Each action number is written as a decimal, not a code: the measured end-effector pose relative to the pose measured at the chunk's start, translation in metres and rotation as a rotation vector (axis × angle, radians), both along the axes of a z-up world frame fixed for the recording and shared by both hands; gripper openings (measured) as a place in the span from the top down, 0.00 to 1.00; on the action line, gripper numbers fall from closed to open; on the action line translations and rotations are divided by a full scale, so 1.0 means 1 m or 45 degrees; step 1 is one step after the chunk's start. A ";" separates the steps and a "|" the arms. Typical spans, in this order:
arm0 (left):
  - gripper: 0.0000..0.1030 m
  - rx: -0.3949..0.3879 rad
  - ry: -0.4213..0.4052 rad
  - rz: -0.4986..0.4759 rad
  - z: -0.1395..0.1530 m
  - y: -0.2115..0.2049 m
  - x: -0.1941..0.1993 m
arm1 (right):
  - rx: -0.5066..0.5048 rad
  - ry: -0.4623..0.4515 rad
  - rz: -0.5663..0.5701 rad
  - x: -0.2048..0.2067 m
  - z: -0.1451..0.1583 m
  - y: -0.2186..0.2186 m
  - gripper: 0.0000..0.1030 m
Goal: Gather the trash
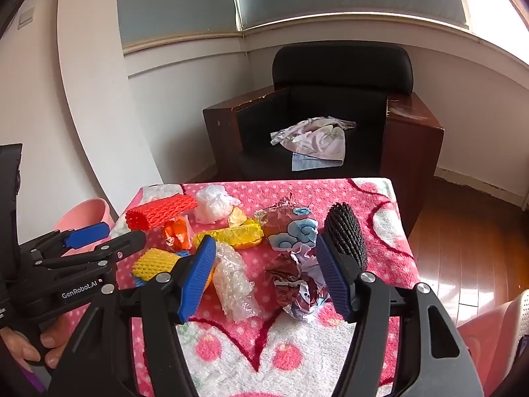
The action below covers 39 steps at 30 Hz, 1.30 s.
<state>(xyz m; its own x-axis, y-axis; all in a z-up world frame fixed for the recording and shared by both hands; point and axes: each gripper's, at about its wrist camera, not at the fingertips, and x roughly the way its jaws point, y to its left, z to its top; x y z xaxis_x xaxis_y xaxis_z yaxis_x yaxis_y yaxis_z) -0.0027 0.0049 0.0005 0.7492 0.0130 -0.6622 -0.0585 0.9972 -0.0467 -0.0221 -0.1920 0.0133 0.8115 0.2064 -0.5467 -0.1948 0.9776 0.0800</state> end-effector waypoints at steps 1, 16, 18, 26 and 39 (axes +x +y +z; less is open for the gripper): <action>0.33 0.000 0.001 0.003 0.000 0.000 0.000 | 0.000 0.001 0.000 0.000 0.000 0.001 0.38; 0.33 -0.012 0.004 0.036 0.000 0.002 -0.001 | 0.005 -0.004 -0.005 -0.001 0.000 0.001 0.38; 0.33 -0.012 0.002 0.036 0.000 0.002 -0.001 | 0.004 -0.004 -0.005 -0.001 0.001 0.001 0.38; 0.33 -0.014 0.003 0.038 -0.001 0.003 -0.001 | 0.004 -0.005 -0.005 -0.002 0.001 0.000 0.38; 0.33 -0.015 0.002 0.040 -0.001 0.004 -0.001 | 0.005 -0.006 -0.005 -0.001 0.001 0.000 0.38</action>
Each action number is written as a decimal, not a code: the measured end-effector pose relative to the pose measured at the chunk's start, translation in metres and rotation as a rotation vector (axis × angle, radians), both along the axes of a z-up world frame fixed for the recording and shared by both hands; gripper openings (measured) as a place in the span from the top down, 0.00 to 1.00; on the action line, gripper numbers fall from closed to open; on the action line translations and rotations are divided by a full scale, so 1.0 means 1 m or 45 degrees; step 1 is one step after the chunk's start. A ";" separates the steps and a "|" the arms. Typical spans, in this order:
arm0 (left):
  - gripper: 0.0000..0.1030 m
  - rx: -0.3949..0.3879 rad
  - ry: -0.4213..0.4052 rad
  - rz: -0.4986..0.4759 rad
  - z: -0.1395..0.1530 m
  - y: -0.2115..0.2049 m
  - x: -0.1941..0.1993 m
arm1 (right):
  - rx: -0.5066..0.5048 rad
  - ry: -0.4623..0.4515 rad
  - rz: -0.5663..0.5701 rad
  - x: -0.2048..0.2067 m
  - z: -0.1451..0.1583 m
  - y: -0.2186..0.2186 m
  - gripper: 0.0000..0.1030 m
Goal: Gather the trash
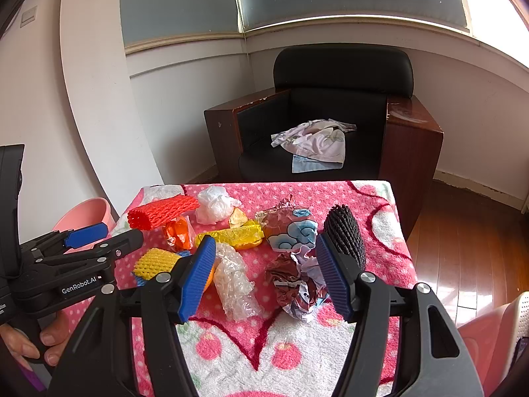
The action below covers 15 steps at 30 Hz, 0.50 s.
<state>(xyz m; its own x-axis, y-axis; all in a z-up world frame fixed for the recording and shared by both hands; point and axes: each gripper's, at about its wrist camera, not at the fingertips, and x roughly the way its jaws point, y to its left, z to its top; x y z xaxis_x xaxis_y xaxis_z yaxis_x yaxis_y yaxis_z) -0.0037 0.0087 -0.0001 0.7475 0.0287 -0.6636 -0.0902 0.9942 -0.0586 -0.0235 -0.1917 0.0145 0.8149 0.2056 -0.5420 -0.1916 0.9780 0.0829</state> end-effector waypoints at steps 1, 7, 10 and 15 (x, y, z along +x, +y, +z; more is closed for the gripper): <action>0.33 0.000 0.000 0.000 0.000 0.000 0.000 | 0.000 0.001 0.000 0.000 0.000 0.000 0.38; 0.33 0.000 -0.001 0.000 0.000 0.000 0.000 | 0.000 -0.001 0.000 -0.001 0.000 0.000 0.38; 0.33 -0.001 0.000 -0.001 0.000 0.000 0.000 | -0.001 -0.001 0.000 -0.001 0.001 0.000 0.38; 0.33 0.000 -0.002 0.000 0.000 0.000 -0.001 | -0.001 -0.002 -0.001 -0.001 -0.001 0.000 0.38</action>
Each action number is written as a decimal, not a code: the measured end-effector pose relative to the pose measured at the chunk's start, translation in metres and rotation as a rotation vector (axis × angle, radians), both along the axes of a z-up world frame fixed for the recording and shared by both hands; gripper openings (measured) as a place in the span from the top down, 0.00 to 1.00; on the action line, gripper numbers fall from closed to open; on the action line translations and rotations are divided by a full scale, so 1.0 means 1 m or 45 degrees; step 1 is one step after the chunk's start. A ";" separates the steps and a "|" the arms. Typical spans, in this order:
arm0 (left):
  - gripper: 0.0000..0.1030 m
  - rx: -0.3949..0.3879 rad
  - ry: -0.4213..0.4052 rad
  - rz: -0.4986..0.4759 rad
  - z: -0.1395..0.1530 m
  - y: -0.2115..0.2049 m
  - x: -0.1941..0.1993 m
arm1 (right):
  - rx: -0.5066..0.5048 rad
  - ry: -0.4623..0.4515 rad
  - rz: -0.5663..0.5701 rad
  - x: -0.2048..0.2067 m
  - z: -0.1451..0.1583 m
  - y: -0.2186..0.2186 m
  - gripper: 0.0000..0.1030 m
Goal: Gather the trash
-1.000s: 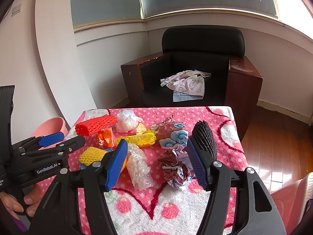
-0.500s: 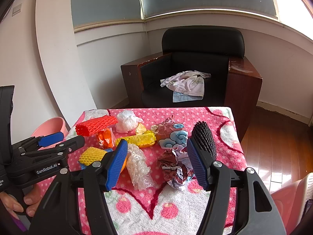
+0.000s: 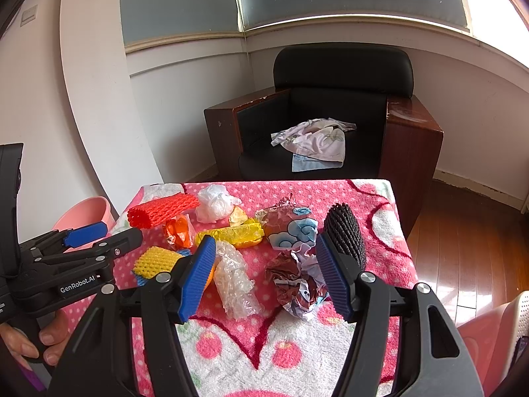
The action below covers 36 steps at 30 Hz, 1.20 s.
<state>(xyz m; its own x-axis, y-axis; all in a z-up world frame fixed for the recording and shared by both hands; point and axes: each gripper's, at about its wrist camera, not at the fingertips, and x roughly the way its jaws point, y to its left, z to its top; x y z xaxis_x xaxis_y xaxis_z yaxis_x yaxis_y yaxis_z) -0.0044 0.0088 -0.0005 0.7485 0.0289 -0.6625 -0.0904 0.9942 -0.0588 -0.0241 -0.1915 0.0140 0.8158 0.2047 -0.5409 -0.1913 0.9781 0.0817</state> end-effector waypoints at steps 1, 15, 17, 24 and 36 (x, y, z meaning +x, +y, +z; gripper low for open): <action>0.33 0.000 0.000 0.000 0.000 0.000 0.000 | -0.001 0.000 -0.001 -0.001 0.000 0.000 0.38; 0.33 -0.031 -0.022 0.018 0.000 0.010 -0.003 | 0.004 0.013 -0.037 0.002 -0.001 -0.011 0.38; 0.33 -0.038 -0.025 0.022 0.000 0.014 -0.004 | 0.001 0.014 -0.047 0.003 -0.002 -0.014 0.38; 0.33 -0.076 -0.046 0.001 -0.007 0.028 -0.010 | 0.014 0.036 -0.093 0.005 -0.009 -0.027 0.38; 0.35 -0.138 -0.101 -0.075 0.005 0.025 -0.005 | 0.050 0.052 -0.132 0.005 -0.020 -0.048 0.38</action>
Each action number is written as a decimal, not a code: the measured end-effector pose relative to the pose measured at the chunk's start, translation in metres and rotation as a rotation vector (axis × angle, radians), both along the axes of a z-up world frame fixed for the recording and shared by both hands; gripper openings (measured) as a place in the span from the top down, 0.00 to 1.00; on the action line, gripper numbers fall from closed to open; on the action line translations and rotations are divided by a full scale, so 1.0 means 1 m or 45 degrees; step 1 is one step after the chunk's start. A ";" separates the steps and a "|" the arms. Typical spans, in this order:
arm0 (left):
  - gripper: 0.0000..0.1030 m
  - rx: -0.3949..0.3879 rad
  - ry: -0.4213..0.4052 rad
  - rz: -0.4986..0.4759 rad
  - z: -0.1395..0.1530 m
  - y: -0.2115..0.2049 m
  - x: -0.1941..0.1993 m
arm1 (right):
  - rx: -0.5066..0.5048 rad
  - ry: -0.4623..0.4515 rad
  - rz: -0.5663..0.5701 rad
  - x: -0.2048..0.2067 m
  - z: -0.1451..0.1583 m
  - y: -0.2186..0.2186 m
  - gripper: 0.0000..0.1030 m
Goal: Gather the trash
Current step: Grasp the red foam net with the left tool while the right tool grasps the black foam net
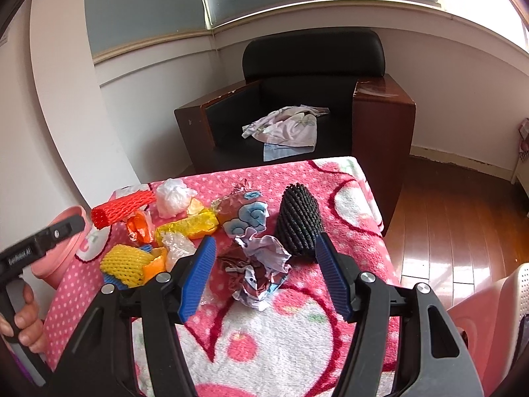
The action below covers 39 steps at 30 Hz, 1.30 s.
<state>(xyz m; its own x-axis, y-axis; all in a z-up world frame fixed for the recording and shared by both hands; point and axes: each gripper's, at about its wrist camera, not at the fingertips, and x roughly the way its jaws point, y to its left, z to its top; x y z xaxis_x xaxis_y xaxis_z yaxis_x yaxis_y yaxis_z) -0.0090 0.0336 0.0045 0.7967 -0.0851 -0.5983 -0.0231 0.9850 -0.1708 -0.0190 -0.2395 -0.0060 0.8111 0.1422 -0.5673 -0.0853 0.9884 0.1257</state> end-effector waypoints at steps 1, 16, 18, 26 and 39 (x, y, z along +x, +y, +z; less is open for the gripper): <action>0.35 0.019 -0.005 -0.004 0.003 -0.002 0.003 | 0.002 -0.001 -0.002 0.000 0.000 -0.001 0.38; 0.76 -0.067 0.186 0.017 -0.028 0.011 0.056 | 0.056 0.022 -0.038 0.005 -0.009 -0.026 0.38; 0.87 -0.072 0.184 0.014 -0.031 0.011 0.053 | 0.063 0.026 -0.035 0.005 -0.010 -0.027 0.38; 0.88 -0.050 0.105 0.025 -0.022 0.012 0.031 | 0.080 0.024 -0.017 0.008 -0.012 -0.028 0.38; 0.88 -0.063 0.080 0.037 -0.014 0.020 -0.009 | 0.154 0.092 -0.013 0.048 -0.021 -0.039 0.46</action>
<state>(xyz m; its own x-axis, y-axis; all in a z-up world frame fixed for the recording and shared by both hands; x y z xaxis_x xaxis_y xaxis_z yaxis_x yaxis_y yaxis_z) -0.0181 0.0537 -0.0096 0.7605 -0.0930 -0.6427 -0.0640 0.9742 -0.2167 0.0289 -0.2788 -0.0271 0.7705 0.2050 -0.6036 -0.0616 0.9664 0.2495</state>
